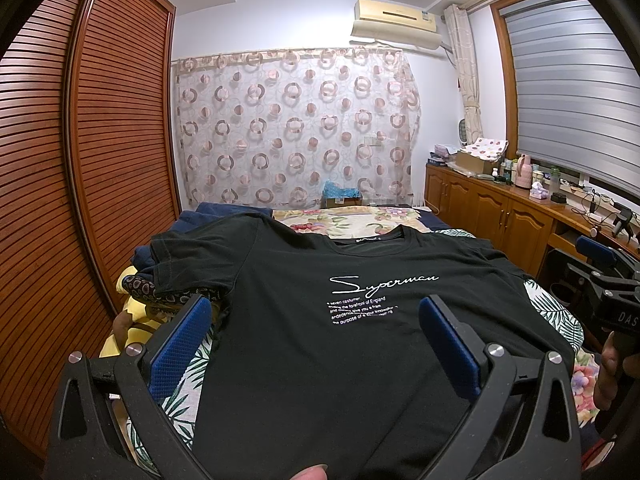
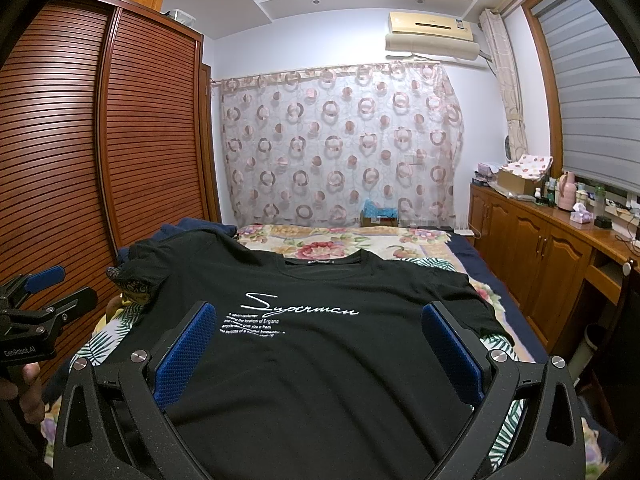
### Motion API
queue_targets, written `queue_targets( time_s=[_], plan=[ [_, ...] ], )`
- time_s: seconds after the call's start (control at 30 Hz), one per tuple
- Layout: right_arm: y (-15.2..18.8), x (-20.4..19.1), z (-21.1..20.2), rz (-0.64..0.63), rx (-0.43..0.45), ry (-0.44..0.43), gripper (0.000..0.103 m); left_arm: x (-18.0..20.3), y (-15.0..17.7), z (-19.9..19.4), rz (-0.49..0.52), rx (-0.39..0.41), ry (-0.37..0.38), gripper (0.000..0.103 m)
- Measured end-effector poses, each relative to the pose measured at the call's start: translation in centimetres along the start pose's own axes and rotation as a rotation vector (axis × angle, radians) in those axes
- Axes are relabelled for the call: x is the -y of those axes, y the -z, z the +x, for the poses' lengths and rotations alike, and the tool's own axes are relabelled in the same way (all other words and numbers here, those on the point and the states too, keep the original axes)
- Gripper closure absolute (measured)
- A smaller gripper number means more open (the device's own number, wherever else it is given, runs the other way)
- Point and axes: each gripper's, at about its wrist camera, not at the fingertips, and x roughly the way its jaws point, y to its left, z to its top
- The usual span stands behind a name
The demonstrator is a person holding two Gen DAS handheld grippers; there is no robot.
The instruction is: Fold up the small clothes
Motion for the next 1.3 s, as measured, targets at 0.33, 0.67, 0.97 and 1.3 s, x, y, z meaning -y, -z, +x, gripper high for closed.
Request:
queue_targets(
  time_s=[0.33,0.67,0.97,1.3],
  plan=[
    [0.0,0.0,0.0,0.000,0.000,0.000,0.000,0.0,0.0,0.0,0.000,0.000,0.000,0.000],
    [0.1,0.0,0.1,0.000,-0.005,-0.005,0.000,-0.9,-0.1,-0.1,-0.004,-0.003,-0.003,0.000],
    [-0.3,0.1,2.2,0.000,-0.032,-0.048,0.000,-4.4,0.1,1.9,-0.031,-0.044,-0.033,0.000],
    [-1.4,0.7,7.0,-0.009,-0.077,-0.122,0.000,-9.6,-0.2,6.0,-0.064,-0.092,-0.135,0.000]
  ],
)
